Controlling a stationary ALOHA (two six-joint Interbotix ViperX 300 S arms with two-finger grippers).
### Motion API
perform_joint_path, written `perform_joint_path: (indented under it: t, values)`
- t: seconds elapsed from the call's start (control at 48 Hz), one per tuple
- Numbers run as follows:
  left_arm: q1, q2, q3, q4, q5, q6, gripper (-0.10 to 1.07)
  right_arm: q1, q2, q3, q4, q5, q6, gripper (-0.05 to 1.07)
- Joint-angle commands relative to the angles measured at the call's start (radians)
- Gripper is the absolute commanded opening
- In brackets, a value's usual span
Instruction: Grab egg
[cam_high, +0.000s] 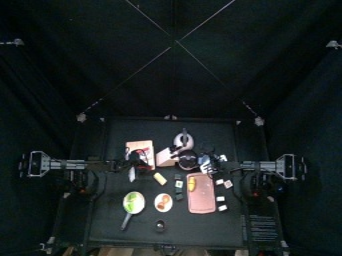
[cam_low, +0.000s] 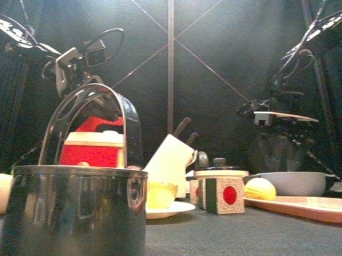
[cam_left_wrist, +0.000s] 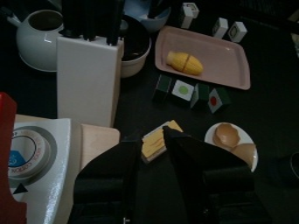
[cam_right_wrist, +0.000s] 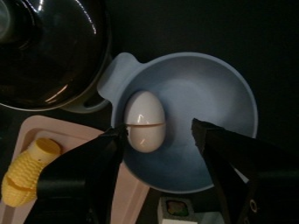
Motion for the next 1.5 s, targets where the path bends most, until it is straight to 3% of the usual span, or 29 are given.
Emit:
perform_joint_path:
  t: [0.0,0.438,0.708,0.938,1.375,1.479]
  values:
    - [-0.002,-0.003,-0.012,-0.002,-0.008,0.002,0.70,-0.009,-0.008,0.008,-0.006,-0.020,-0.002,0.92]
    - [0.003,-0.003,-0.005,-0.002,-0.008,0.003,0.70,-0.021,0.084,0.032,0.008,-0.084,0.000,0.92]
    - [0.003,-0.003,0.000,-0.003,-0.003,0.002,0.70,-0.023,0.055,0.025,0.043,-0.067,0.002,0.92]
    - [0.003,-0.003,0.003,-0.002,-0.002,0.002,0.70,-0.025,0.014,0.006,0.150,0.037,0.006,0.92]
    - [0.003,-0.003,0.008,-0.002,0.002,0.003,0.70,-0.040,0.046,0.031,0.146,-0.011,0.002,0.91]
    - [0.003,-0.003,0.008,-0.002,0.002,0.003,0.70,-0.040,0.046,0.031,0.146,-0.009,0.002,0.86]
